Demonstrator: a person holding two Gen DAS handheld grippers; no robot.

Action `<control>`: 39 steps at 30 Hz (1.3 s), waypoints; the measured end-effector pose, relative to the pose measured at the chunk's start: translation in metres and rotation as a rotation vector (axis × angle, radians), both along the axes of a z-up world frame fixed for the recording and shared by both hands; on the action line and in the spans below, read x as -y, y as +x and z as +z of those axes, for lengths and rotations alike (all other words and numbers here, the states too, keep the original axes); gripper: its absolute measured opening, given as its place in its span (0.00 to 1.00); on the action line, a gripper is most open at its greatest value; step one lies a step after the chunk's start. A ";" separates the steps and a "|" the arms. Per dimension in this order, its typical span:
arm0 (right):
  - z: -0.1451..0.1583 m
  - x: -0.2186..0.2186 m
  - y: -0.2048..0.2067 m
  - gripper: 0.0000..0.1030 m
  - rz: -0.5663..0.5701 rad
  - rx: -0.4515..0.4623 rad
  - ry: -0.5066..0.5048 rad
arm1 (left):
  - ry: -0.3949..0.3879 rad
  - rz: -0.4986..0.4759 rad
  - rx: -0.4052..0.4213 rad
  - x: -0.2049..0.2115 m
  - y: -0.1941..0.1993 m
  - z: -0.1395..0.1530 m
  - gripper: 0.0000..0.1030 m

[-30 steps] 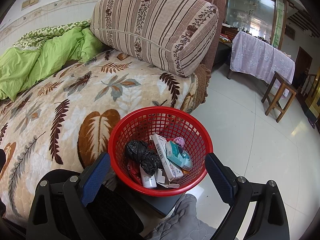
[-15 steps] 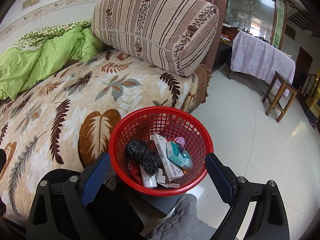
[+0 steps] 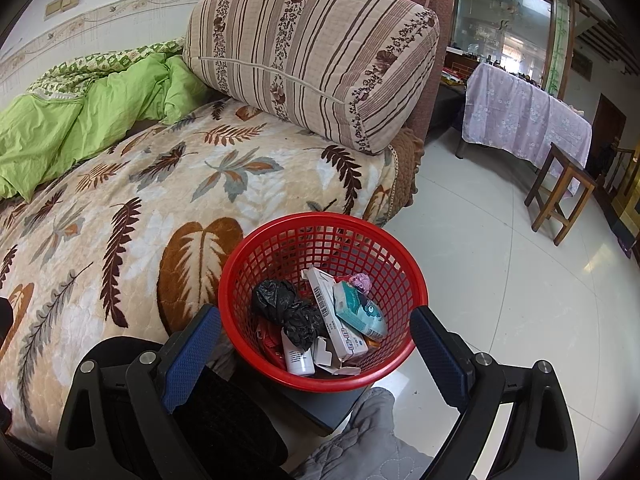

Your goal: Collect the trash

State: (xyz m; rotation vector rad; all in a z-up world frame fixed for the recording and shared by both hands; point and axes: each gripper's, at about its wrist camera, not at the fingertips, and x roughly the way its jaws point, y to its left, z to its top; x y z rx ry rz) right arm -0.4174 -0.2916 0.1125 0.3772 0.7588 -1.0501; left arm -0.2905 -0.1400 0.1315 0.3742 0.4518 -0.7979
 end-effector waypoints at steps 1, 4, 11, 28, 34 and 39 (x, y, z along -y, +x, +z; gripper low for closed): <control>0.000 0.000 0.000 0.94 0.000 0.000 0.000 | 0.000 -0.002 0.000 0.000 -0.001 0.000 1.00; 0.000 -0.001 0.001 0.94 0.001 0.000 -0.001 | 0.000 -0.006 0.003 0.001 -0.003 -0.001 1.00; 0.000 0.000 0.001 0.94 0.001 0.000 0.000 | -0.002 -0.008 0.000 0.001 -0.005 0.000 1.00; 0.016 -0.001 0.050 0.94 0.180 0.023 -0.064 | -0.038 0.056 -0.099 -0.016 0.025 0.006 1.00; 0.023 -0.010 0.114 0.94 0.327 0.049 -0.073 | -0.046 0.206 -0.128 -0.049 0.066 0.003 1.00; 0.006 -0.025 0.180 0.94 0.476 0.022 -0.021 | -0.031 0.373 -0.194 -0.081 0.113 -0.013 1.00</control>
